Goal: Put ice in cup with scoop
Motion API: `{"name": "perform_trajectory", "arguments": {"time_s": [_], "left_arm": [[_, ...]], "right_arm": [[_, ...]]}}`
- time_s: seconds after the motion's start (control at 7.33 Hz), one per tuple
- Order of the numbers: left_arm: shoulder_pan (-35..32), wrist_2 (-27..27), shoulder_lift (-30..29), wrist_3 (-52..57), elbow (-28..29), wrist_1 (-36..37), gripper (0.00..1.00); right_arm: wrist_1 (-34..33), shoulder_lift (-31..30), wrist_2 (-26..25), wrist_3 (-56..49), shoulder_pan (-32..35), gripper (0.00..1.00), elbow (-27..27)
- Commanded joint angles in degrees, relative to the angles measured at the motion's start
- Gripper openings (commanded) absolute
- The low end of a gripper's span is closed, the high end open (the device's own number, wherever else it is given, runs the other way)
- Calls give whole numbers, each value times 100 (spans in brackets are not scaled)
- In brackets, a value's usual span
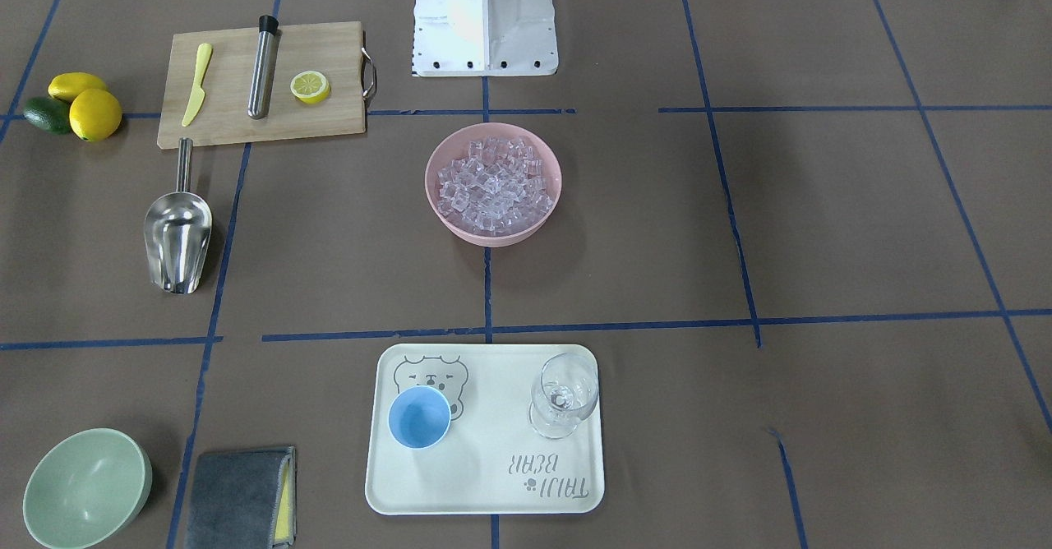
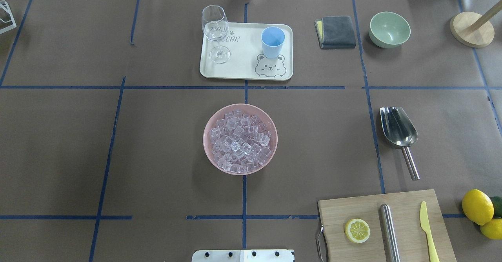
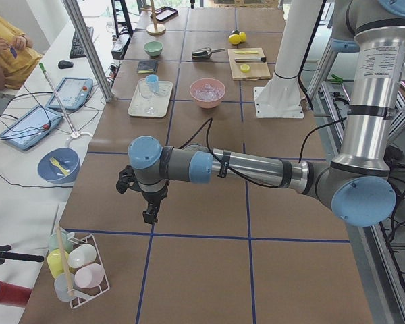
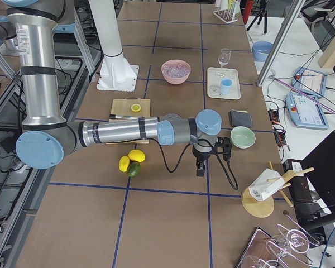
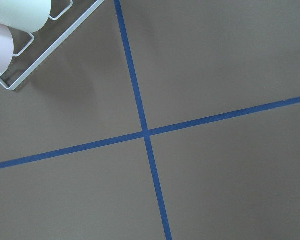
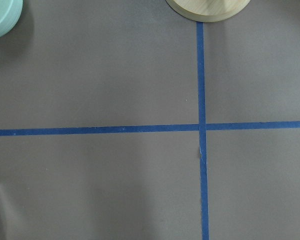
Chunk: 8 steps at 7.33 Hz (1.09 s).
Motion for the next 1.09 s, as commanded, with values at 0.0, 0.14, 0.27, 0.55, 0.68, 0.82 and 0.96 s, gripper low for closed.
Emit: {"name": "perform_trajectory", "arguments": {"time_s": [0.0, 0.14, 0.27, 0.55, 0.68, 0.82, 0.96], "left_arm": [[-9, 3, 45, 2, -61, 8, 100], [-9, 3, 45, 2, -53, 8, 100], [-9, 3, 45, 2, -52, 8, 100], [0, 3, 19, -59, -52, 8, 100], [0, -5, 19, -59, -70, 8, 100], [0, 3, 1, -51, -105, 17, 100], [0, 3, 1, -50, -97, 17, 100]], "right_arm": [[0, 7, 4, -1, -17, 100, -16], [9, 16, -5, -9, -26, 100, -16], [9, 16, -13, -10, -26, 100, -33], [9, 77, -5, -10, -26, 100, -42], [18, 86, -13, -27, -105, 100, -34], [18, 86, -5, -18, -132, 100, -25], [140, 86, -5, -10, -132, 100, -42]]}}
